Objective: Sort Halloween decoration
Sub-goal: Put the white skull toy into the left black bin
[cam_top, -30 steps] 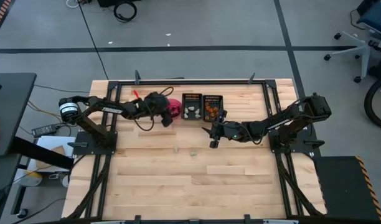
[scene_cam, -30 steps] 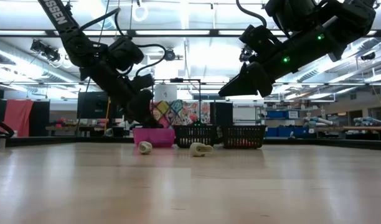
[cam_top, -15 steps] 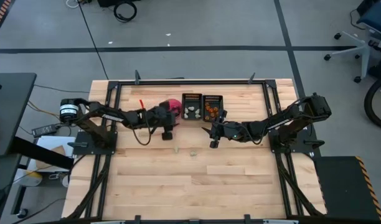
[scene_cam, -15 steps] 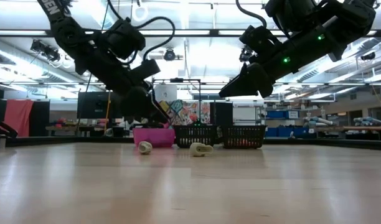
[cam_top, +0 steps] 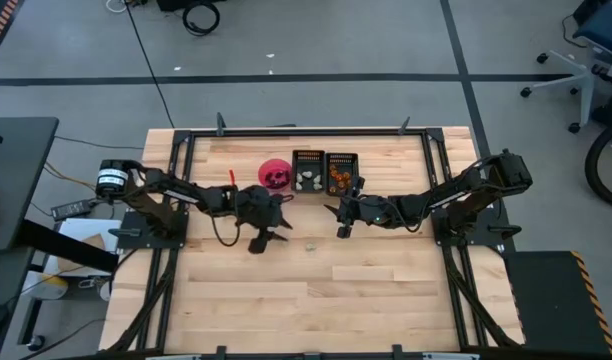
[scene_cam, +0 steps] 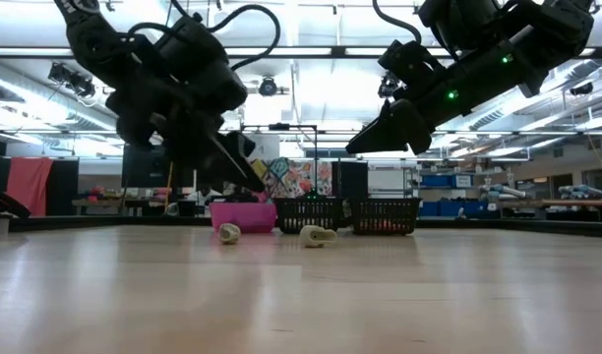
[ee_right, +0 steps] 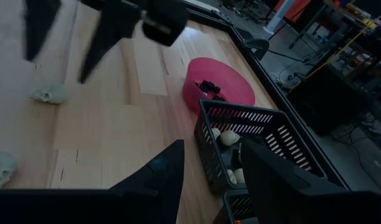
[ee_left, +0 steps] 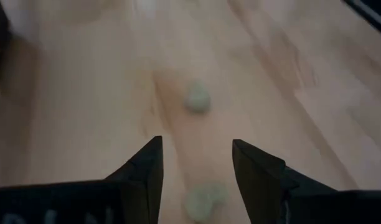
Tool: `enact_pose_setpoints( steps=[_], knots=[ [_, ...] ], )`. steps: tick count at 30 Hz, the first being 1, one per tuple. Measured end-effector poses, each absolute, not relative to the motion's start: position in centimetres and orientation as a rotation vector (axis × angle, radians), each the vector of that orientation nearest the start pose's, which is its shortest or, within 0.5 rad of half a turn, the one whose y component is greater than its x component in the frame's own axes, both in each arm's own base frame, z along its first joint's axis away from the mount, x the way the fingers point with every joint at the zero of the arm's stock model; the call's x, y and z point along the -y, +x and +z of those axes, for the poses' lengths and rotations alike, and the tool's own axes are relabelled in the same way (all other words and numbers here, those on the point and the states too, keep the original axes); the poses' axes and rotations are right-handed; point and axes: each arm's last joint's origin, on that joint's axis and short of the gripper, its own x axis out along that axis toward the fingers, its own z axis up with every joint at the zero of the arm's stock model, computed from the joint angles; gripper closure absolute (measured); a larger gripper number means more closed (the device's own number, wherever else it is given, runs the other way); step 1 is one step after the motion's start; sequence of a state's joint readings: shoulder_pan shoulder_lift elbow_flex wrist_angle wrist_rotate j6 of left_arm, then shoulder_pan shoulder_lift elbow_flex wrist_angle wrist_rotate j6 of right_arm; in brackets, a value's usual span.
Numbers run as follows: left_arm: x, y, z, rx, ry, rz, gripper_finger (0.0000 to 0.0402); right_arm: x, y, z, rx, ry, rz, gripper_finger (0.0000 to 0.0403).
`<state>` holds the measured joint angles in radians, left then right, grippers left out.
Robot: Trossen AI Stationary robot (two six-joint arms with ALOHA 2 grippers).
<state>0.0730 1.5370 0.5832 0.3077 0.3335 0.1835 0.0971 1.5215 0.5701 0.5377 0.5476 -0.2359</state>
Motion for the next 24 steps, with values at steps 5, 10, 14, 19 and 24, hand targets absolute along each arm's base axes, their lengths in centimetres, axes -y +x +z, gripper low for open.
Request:
enact_pose_setpoints(
  steps=[5, 10, 14, 19, 24],
  knots=[
    [-0.1, 28.1, 13.1, -0.646, 0.056, -0.348, 0.0242, -1.2, 28.3, 16.6, -0.441, -0.359, -0.397, 0.0241],
    [0.4, 28.6, 11.3, -0.674, 0.085, -0.371, 0.0242, -1.2, 28.3, 16.6, -0.44, -0.359, -0.397, 0.0241],
    [0.3, 28.6, 10.3, -0.707, 0.123, -0.354, 0.0242, -1.2, 28.3, 16.6, -0.44, -0.359, -0.397, 0.0241],
    [0.2, 28.6, 10.2, -0.713, 0.161, -0.354, 0.0242, -1.2, 28.3, 16.6, -0.44, -0.359, -0.397, 0.0241],
    [0.2, 28.4, 10.1, -0.733, 0.199, -0.371, 0.0253, -1.2, 28.3, 16.6, -0.44, -0.359, -0.397, 0.0241]
  ],
)
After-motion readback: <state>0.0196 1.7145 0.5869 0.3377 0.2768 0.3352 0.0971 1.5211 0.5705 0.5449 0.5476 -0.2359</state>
